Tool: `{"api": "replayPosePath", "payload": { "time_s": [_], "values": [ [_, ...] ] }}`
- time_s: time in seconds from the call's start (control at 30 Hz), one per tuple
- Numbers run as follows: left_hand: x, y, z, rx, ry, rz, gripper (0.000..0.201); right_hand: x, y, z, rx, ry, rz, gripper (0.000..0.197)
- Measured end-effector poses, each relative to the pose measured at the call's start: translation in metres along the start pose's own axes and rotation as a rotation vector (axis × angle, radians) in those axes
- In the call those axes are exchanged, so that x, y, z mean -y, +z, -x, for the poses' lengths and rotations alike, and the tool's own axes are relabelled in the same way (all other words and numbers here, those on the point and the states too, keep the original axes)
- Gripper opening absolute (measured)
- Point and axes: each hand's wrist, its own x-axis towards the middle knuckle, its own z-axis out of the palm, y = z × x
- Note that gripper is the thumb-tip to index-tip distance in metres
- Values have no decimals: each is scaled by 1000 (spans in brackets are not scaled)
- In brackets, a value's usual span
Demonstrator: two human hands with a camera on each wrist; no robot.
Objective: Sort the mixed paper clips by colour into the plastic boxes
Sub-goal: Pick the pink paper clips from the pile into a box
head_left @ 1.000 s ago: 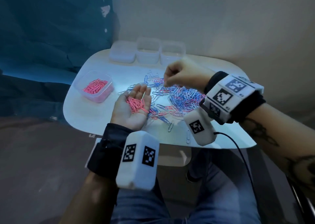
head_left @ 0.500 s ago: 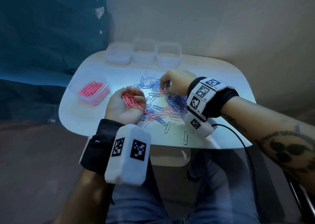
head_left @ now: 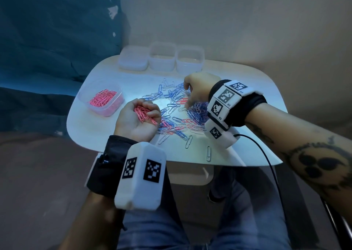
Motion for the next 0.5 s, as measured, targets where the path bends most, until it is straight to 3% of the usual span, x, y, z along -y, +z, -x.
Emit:
{"api": "replayPosePath", "payload": {
  "time_s": [0.13, 0.5],
  "values": [
    [-1, -2, 1, -2, 4, 10, 12, 7, 5, -4, -47, -7, 24, 26],
    [6, 3, 3, -15, 10, 27, 13, 7, 13, -15, 42, 22, 30, 23]
  ]
}}
